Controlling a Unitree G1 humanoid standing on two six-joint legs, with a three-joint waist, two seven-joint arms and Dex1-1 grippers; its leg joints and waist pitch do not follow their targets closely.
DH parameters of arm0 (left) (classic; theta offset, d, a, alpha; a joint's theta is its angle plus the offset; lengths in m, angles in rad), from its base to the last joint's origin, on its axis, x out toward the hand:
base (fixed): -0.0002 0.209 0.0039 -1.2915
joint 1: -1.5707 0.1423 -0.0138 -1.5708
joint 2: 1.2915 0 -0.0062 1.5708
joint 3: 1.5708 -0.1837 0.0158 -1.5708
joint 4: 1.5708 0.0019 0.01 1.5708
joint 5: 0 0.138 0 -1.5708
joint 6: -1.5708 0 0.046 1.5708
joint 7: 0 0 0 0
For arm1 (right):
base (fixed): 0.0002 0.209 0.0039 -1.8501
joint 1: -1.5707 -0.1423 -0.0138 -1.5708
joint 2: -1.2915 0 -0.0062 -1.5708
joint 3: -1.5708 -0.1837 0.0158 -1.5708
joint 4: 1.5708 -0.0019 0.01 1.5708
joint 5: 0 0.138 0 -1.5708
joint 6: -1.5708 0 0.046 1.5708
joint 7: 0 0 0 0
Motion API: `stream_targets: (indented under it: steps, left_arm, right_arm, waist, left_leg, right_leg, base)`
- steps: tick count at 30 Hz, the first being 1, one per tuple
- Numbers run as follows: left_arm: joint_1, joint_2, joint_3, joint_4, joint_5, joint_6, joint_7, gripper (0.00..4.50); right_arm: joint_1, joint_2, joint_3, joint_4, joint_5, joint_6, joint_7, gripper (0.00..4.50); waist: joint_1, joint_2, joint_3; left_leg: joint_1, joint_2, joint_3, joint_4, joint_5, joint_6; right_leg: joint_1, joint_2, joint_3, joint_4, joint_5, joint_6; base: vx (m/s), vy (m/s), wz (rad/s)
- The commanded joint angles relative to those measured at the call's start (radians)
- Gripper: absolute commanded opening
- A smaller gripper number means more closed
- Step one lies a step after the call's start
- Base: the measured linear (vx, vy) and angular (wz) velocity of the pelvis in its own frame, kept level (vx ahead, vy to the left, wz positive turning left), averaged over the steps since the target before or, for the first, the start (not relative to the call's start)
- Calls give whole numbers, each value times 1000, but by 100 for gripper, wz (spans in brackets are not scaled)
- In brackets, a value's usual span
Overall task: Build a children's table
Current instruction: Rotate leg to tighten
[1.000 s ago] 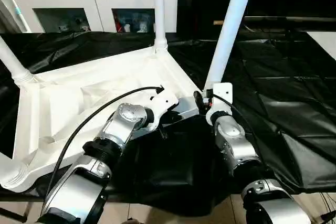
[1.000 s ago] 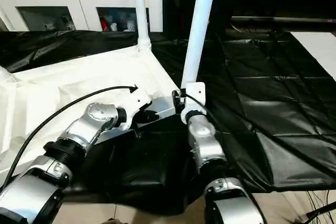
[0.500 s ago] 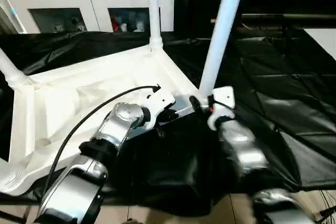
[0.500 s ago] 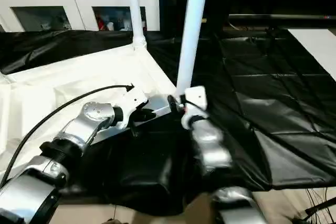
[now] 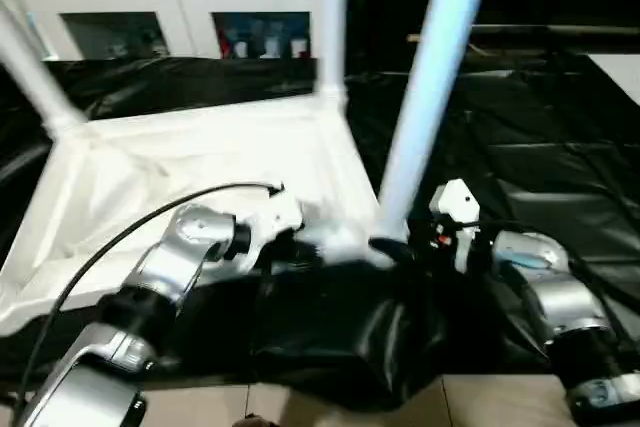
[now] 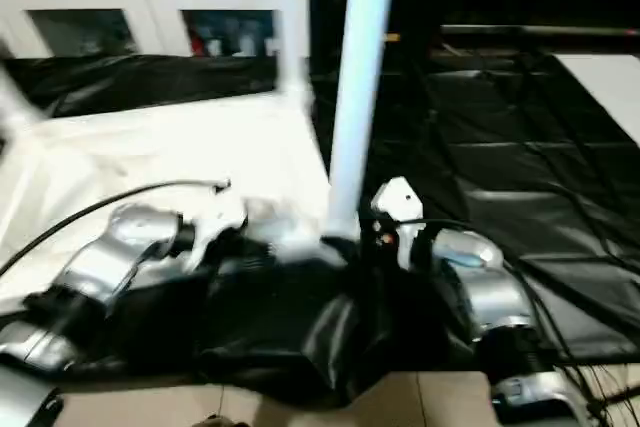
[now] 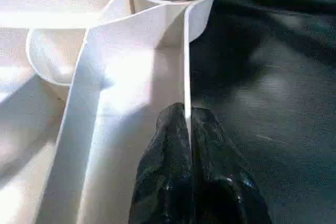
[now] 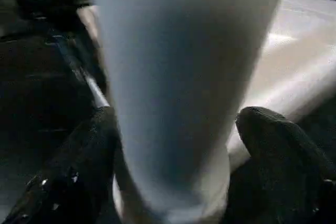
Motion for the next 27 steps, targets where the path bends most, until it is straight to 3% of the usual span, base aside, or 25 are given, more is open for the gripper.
stream_targets:
  steps: [1,6,11,15,16,20,21,27]
  left_arm:
    - [0,-8,-23,-33,-30,7,-46,0]
    - [-3,-7,-19,-28,-17,-7,-46,0]
    - [-6,-8,-15,-33,-12,1,-36,0]
    - [-11,-12,-14,-29,-10,2,-31,0]
    - [-12,-13,-14,-27,-9,2,-30,0]
    - [-13,-14,-13,-26,-7,4,-27,0]
    - [-13,-14,-13,-26,-7,4,-27,0]
    - [-15,-12,-8,-22,-3,1,-19,0]
  right_arm:
    - [2,-18,10,-20,20,17,48,386]
    - [-11,-45,39,1,-10,-4,106,386]
    - [-33,-41,39,34,-28,-23,108,386]
    - [-45,-33,37,46,-22,-24,102,386]
    - [-48,-30,36,50,-20,-25,107,358]
    - [-53,-26,36,63,-29,-40,116,344]
    - [-53,-26,36,63,-29,-40,116,315]
    - [-54,-25,45,83,-50,-64,117,274]
  waist:
    - [1,-8,-64]
    - [4,-10,-65]
    - [6,-13,-69]
    - [7,-12,-69]
    - [8,-12,-69]
    - [8,-14,-70]
    - [9,-13,-70]
    - [8,-13,-69]
  left_leg:
    - [23,48,-17,-63,-160,89]
    - [21,46,-18,-62,-156,73]
    - [19,43,-18,-56,-113,90]
    - [21,44,-18,-56,-119,93]
    - [20,44,-18,-56,-119,92]
    - [19,44,-18,-55,-115,93]
    - [20,44,-18,-55,-116,93]
    - [20,44,-18,-56,-134,89]
  right_leg:
    - [38,-57,41,-62,-5,-286]
    - [41,-59,42,-63,-22,-272]
    - [42,-58,40,-57,18,-275]
    - [40,-58,40,-58,8,-278]
    - [40,-57,39,-58,8,-279]
    - [42,-59,40,-56,13,-278]
    - [41,-58,39,-57,11,-278]
    - [40,-57,39,-59,-12,-277]
  base:
    - [0,0,0]
    - [0,0,0]
    - [0,0,0]
    - [0,0,0]
    - [0,0,0]
    - [0,0,0]
    - [0,0,0]
    - [0,0,0]
